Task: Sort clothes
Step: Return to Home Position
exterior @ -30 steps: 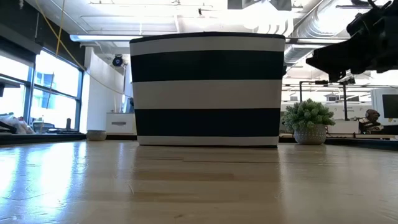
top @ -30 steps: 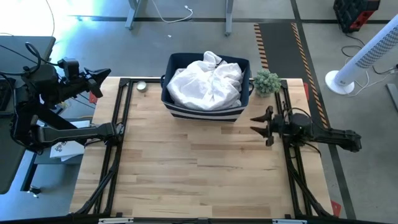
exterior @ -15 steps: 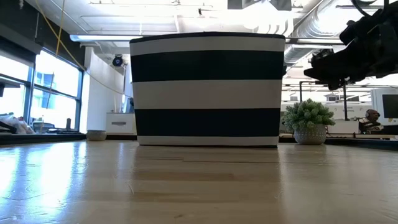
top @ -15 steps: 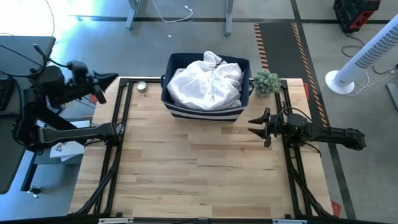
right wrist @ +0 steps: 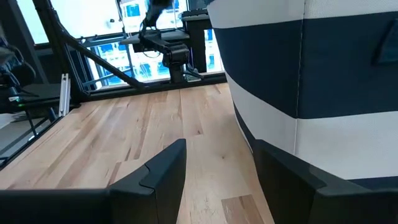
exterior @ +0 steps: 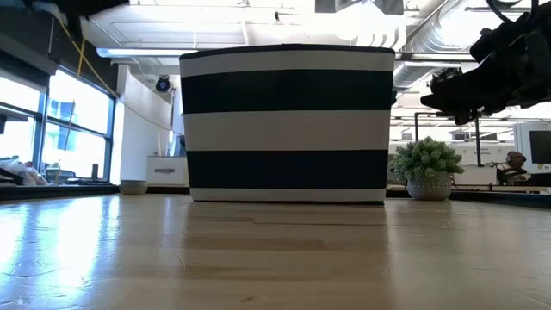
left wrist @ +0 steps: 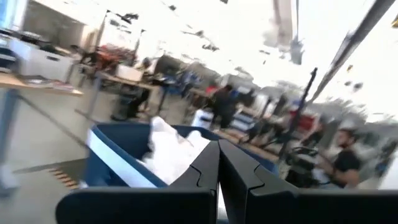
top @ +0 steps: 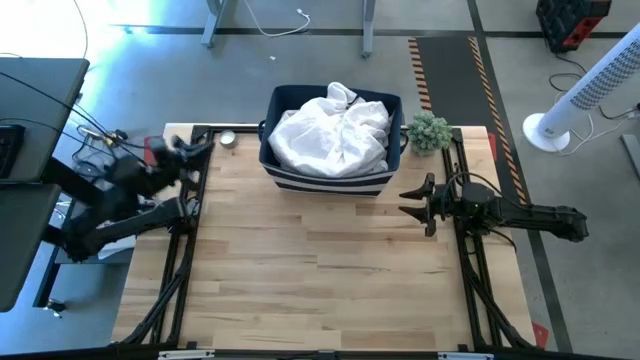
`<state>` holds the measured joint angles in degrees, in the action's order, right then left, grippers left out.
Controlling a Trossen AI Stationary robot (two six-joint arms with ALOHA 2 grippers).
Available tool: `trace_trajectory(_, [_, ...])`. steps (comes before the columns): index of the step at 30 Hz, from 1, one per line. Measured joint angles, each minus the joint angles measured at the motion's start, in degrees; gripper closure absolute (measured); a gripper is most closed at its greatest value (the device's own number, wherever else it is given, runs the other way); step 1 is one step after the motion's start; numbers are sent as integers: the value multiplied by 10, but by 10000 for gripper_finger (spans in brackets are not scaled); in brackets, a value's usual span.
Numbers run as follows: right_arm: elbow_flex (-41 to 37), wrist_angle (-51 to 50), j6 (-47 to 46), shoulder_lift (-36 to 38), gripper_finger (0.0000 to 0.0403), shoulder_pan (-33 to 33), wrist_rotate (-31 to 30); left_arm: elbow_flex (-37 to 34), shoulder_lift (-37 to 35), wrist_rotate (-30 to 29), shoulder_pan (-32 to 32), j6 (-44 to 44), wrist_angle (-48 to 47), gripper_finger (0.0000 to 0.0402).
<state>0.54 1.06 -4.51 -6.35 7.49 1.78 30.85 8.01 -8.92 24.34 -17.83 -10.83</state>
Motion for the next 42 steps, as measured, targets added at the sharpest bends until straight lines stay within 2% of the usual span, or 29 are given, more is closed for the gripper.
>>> trace_trajectory(5, [0,0,0,0,219,0,1,-175,-49,54,0,-59,187,401])
trace_trajectory(8, [0,0,0,0,219,0,1,-250,-47,94,0,-104,243,401])
trace_trajectory(12, [0,0,0,0,219,0,1,-302,-40,115,0,-129,277,401])
trace_trajectory(16, [0,0,0,0,219,0,1,-302,-34,97,0,-126,163,397])
trace_trajectory(19, [0,0,0,0,219,0,1,-302,-34,96,0,-127,113,393])
trace_trajectory(24, [0,0,0,0,219,0,1,-301,-22,97,0,-119,111,393])
trace_trajectory(27, [0,0,0,0,219,0,1,-301,-11,87,-4,-68,109,392])
trace_trajectory(34, [0,0,0,0,219,0,1,-301,-47,85,-89,53,108,392])
trace_trajectory(38, [0,0,0,0,219,0,1,-301,-79,76,-124,58,109,388])
trace_trajectory(42, [0,0,0,0,219,0,1,-301,-78,67,-161,35,111,376])
